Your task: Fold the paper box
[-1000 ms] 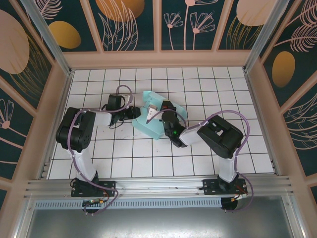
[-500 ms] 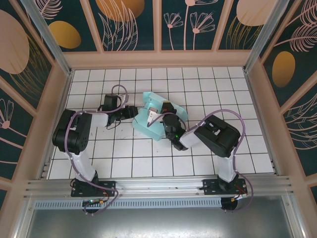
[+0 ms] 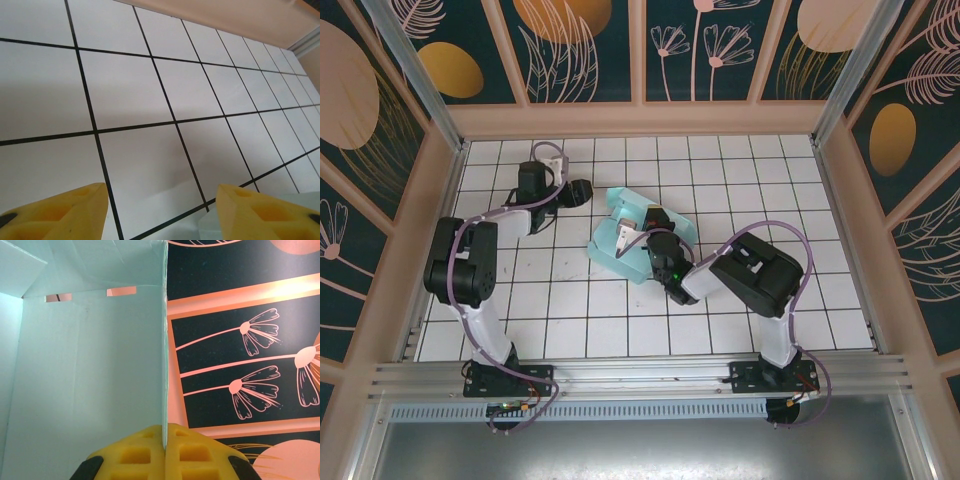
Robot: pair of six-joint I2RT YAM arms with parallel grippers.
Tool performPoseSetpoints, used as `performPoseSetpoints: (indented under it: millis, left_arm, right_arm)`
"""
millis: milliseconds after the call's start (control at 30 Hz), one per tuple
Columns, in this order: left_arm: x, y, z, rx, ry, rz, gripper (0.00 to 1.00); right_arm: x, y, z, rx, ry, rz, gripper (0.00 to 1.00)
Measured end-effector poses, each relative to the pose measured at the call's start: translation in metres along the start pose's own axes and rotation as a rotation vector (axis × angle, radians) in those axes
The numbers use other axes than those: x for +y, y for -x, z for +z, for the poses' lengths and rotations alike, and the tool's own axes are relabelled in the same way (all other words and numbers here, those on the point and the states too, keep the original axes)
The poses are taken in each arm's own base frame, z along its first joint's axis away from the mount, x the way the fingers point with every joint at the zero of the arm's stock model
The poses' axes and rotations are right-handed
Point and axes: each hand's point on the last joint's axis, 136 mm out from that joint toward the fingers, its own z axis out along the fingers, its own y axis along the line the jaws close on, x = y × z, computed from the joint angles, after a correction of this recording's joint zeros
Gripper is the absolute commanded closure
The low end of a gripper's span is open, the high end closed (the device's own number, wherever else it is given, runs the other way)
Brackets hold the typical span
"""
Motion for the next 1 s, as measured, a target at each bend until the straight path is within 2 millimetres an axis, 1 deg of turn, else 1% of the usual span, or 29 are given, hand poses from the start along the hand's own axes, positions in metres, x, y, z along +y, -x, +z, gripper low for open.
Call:
performPoseSetpoints:
  millis: [167, 267, 467, 733, 867, 1000]
  left_arm:
    - [-0.010, -0.008, 0.004, 0.035, -0.078, 0.055, 0.41]
    - [-0.017, -0.015, 0.007, 0.058, -0.141, 0.069, 0.44]
    - [-0.030, -0.028, 0.011, 0.096, -0.258, 0.079, 0.44]
    - [-0.038, -0.043, 0.018, 0.129, -0.343, 0.075, 0.45]
    - [-0.048, -0.046, 0.017, 0.130, -0.385, 0.088, 0.45]
    - [-0.059, -0.056, 0.021, 0.154, -0.422, 0.095, 0.45]
  right_arm:
    - [0.007, -0.001, 0.000, 0.004, 0.017, -0.014, 1.00]
    - [0.009, -0.002, 0.000, 0.005, 0.024, -0.016, 1.00]
    - [0.011, -0.001, 0.001, 0.006, 0.034, -0.018, 1.00]
    - [0.013, -0.003, 0.003, 0.012, 0.042, -0.010, 1.00]
    - [0.012, -0.004, 0.005, 0.018, 0.040, -0.002, 1.00]
    - [0.012, -0.005, 0.007, 0.025, 0.041, -0.001, 1.00]
